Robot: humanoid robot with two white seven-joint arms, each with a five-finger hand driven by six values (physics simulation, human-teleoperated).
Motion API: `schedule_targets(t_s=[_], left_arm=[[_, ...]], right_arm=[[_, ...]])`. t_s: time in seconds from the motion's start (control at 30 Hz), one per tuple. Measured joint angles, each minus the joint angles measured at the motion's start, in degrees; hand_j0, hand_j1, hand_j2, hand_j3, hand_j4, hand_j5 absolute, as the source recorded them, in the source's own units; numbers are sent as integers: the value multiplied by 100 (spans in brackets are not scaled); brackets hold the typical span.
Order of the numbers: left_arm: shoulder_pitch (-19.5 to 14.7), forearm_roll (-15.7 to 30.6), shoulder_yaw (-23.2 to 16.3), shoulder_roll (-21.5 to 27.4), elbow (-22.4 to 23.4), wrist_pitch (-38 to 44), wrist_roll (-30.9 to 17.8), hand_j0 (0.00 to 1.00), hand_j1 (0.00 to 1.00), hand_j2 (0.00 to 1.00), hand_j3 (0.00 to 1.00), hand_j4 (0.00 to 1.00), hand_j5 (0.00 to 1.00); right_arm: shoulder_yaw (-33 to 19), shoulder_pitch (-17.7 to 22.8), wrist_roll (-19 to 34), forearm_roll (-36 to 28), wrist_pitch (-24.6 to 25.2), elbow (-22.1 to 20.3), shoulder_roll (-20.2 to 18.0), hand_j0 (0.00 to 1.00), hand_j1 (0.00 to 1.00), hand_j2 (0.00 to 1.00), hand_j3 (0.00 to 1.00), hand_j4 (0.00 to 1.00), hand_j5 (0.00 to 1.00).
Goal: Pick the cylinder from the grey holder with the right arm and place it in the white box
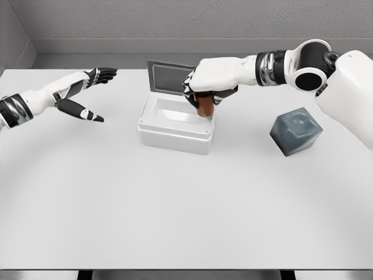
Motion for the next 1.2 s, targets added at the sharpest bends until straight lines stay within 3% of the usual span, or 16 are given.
schedule_targets(t_s=[0.6,0.67,0.77,0.8,1.07,1.13,1.2], left_arm=[[0,2,0,0,0,0,0,100,100,100,100,100,100],[0,2,0,0,0,0,0,100,100,100,100,100,100],[0,2,0,0,1,0,0,100,100,100,100,100,100],[0,3,0,0,2,0,0,100,100,100,100,100,100],[0,3,2,1,4,0,0,100,100,100,100,100,100],[0,3,4,2,6,0,0,100,100,100,100,100,100],[-9,2,7,3,7,-1,0,100,100,100,100,100,100]], right_arm=[[42,0,0,3,0,48,52,36,36,36,36,36,36],[49,0,-1,4,0,47,45,44,44,44,44,44,44],[54,-9,-1,7,-1,41,40,92,92,92,92,92,92],[54,-9,-1,7,-1,35,41,100,100,100,100,100,100],[-217,-123,0,-51,-2,-86,51,100,100,100,100,100,100],[-532,-44,0,-155,-3,-347,-149,100,100,100,100,100,100],[-801,114,0,-569,0,-555,-608,100,100,100,100,100,100]])
